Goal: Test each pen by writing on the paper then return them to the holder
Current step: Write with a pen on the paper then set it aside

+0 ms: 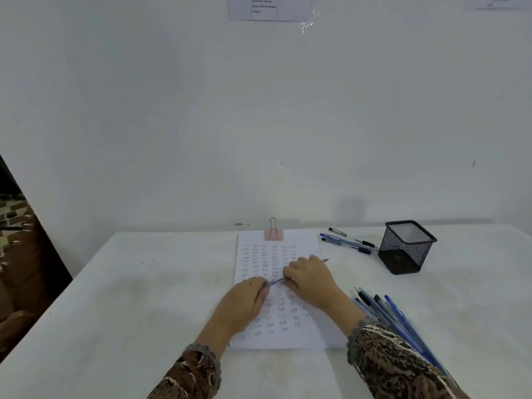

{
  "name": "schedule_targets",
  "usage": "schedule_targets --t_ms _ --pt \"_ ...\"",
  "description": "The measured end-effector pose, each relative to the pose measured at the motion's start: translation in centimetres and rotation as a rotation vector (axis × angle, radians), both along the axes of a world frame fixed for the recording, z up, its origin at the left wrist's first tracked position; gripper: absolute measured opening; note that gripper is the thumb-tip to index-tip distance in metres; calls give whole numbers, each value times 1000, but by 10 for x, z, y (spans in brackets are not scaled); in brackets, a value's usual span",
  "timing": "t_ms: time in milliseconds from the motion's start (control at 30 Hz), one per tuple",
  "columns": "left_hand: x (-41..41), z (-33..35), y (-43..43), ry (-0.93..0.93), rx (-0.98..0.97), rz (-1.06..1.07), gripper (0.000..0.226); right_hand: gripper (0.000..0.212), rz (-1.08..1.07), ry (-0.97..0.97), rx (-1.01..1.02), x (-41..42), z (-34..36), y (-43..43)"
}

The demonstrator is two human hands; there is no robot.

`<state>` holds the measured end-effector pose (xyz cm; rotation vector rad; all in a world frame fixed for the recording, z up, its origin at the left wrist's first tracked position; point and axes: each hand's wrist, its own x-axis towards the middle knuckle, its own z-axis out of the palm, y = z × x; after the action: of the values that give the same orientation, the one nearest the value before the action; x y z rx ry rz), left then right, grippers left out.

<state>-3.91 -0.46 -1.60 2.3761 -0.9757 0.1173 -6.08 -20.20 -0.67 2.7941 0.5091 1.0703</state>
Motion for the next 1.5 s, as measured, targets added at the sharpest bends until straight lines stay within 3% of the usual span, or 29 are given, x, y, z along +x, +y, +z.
schedule_targets --t_ms 67,100,167,233,267,333,700,1100,1233,1333,1400,1500 --pt "-1 1 1 32 -54 16 24 40 16 -70 185 -1 11 -7" --pt "-1 1 1 50 -70 22 25 42 11 -98 376 -5 17 -6" --pt "0 0 2 87 -85 36 30 37 55 -81 982 -17 27 4" --pt "2 -1 2 111 -93 41 32 33 151 54 1662 -23 27 23" --pt "2 -1 2 115 -91 39 32 33 171 108 1879 -24 21 30" --pt "3 -2 2 117 -89 36 31 33 135 182 2032 -26 9 37" --pt "4 -3 1 68 -72 16 28 28 219 332 2002 -27 -1 40" --pt "3 -1 -1 106 -108 34 18 23 260 613 1661 -30 -1 43" --pt "2 2 1 100 -116 35 22 12 263 636 1765 -31 6 39" --pt "4 -2 4 40 -140 49 21 1 236 529 1842 -36 17 25" --pt "4 -3 6 -3 -159 60 21 5 124 598 1617 -41 29 12" --pt "8 -8 6 -141 -149 9 38 12 -88 912 937 -46 48 12"
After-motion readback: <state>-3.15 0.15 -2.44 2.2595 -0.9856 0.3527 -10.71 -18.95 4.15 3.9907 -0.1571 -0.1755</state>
